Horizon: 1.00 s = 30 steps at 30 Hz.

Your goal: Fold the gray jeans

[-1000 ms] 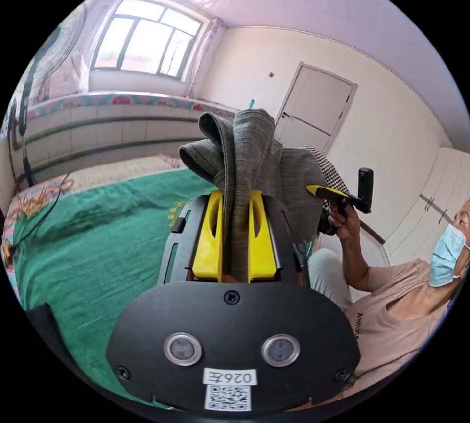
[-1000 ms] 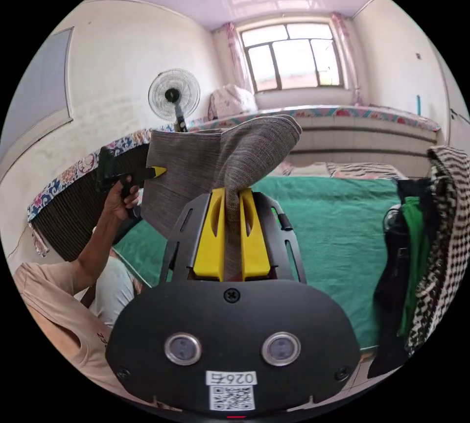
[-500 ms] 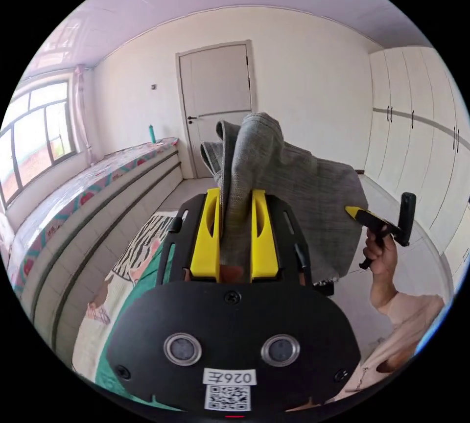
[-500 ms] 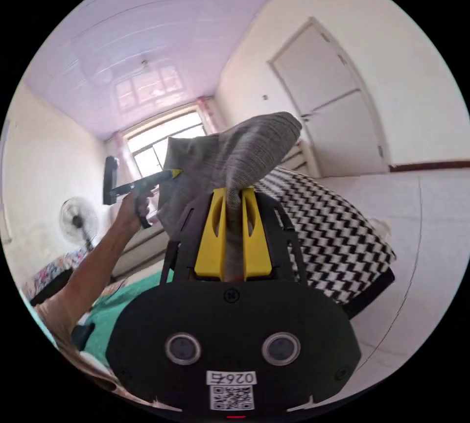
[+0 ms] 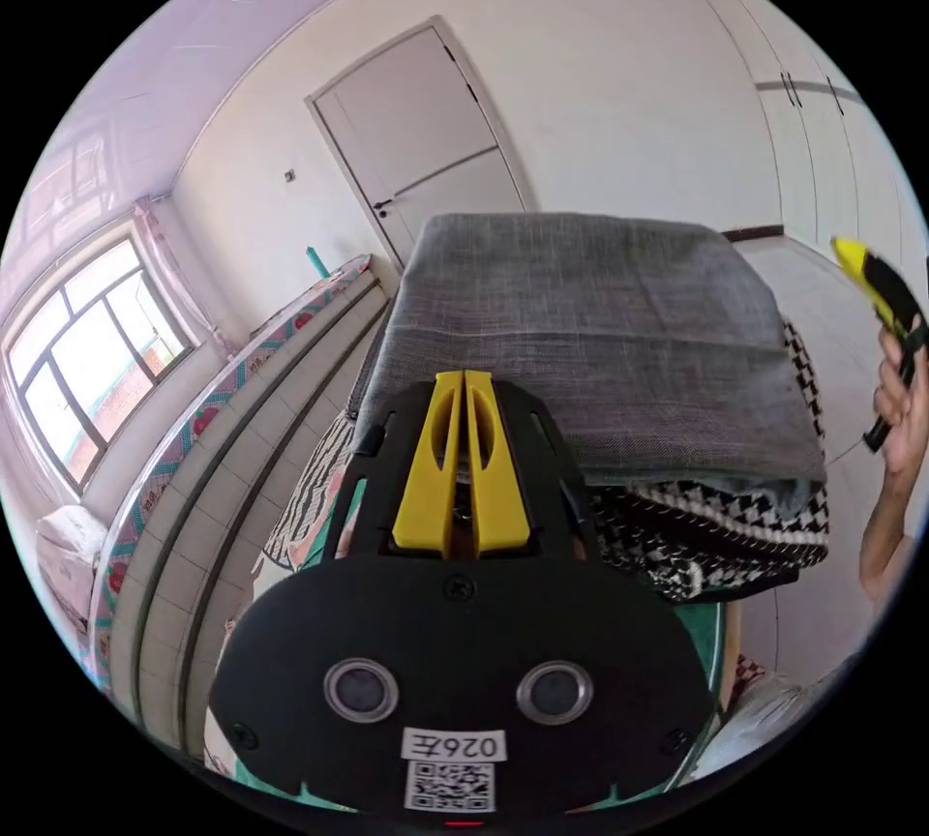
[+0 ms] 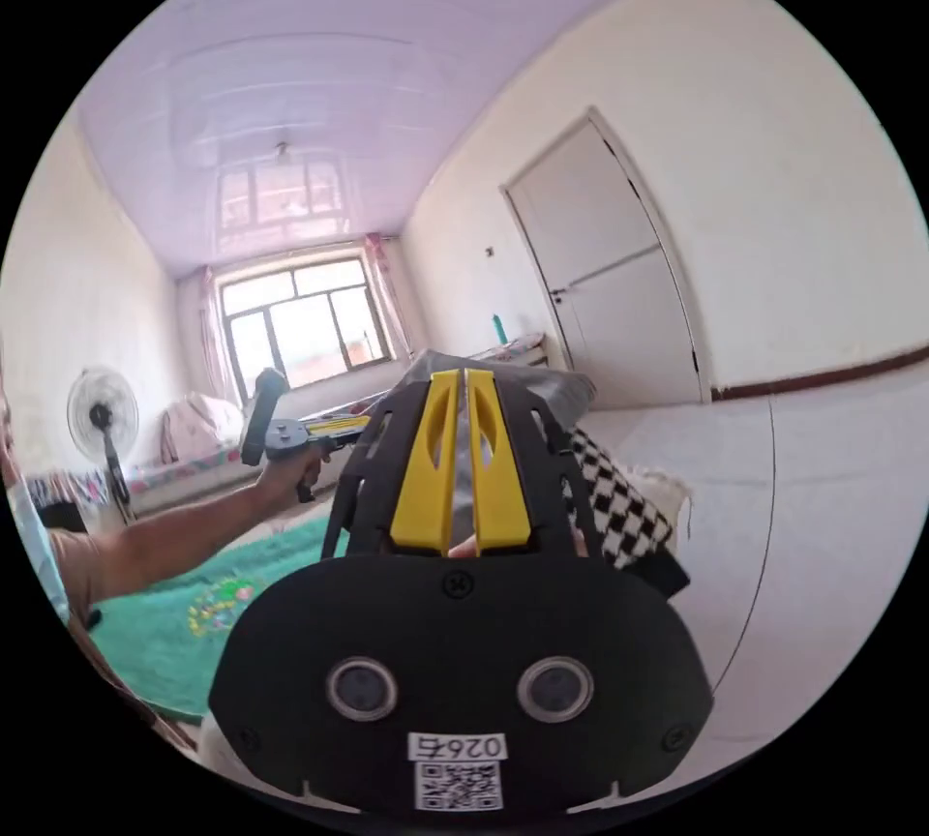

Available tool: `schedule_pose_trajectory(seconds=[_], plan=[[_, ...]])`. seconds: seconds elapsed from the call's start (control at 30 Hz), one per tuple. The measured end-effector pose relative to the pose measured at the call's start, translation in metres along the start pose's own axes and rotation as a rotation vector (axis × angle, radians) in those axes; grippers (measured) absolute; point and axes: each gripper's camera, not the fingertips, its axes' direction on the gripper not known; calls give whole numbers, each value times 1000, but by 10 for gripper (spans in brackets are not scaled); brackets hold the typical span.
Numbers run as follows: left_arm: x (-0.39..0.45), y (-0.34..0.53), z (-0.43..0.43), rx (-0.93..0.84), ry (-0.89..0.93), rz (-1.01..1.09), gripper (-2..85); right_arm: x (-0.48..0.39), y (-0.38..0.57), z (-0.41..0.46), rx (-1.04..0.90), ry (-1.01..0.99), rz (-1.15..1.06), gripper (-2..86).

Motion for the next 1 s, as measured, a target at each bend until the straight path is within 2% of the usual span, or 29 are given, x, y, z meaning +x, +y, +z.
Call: schedule_pose_trajectory(seconds=[0.1, 0.17, 0.2, 0.27, 0.37, 0.4, 0.47, 0.5, 0.57, 0.63, 0.73, 0.87, 0.93, 1.0], plan=[[-5, -4, -11, 12, 23, -12, -10, -51, 17, 67, -107, 38, -195, -8], [-6, -6, -21, 8, 42, -4, -10, -62, 81, 177, -394, 203, -394, -10], [-6, -4, -31, 16, 46, -2, -10, -61, 105, 202, -482, 259, -443, -10], [-6, 4, -51, 17, 40, -17, -10, -74, 179, 170, -355, 373, -591, -12], [-7, 38, -108, 25, 6, -116, -10, -82, 236, 91, -248, 595, -630, -12], [-7, 58, -137, 25, 30, -142, -10, -82, 245, 65, -198, 613, -619, -12], [-8, 96, -185, 24, 67, -159, -10, -81, 279, -89, 34, 489, -522, -11], [-8, 126, -219, 23, 79, -165, -10, -79, 287, -131, 81, 432, -484, -10], [-12, 178, -275, 23, 54, -204, -10, -65, 334, -280, 200, 189, -376, -10], [-21, 257, -356, 4, -34, -305, -10, -56, 374, -363, 225, 42, -334, -10], [-34, 367, -465, -14, -177, -491, -10, -58, 453, -463, 189, -123, -344, -10], [-42, 510, -599, -64, -392, -735, -10, -95, 572, -549, -23, -305, -448, -10], [-41, 612, -685, -86, -511, -953, -10, -108, 630, -585, -114, -427, -464, -10], [-34, 683, -748, -89, -566, -1086, -10, -116, 689, -626, -182, -545, -444, -10]])
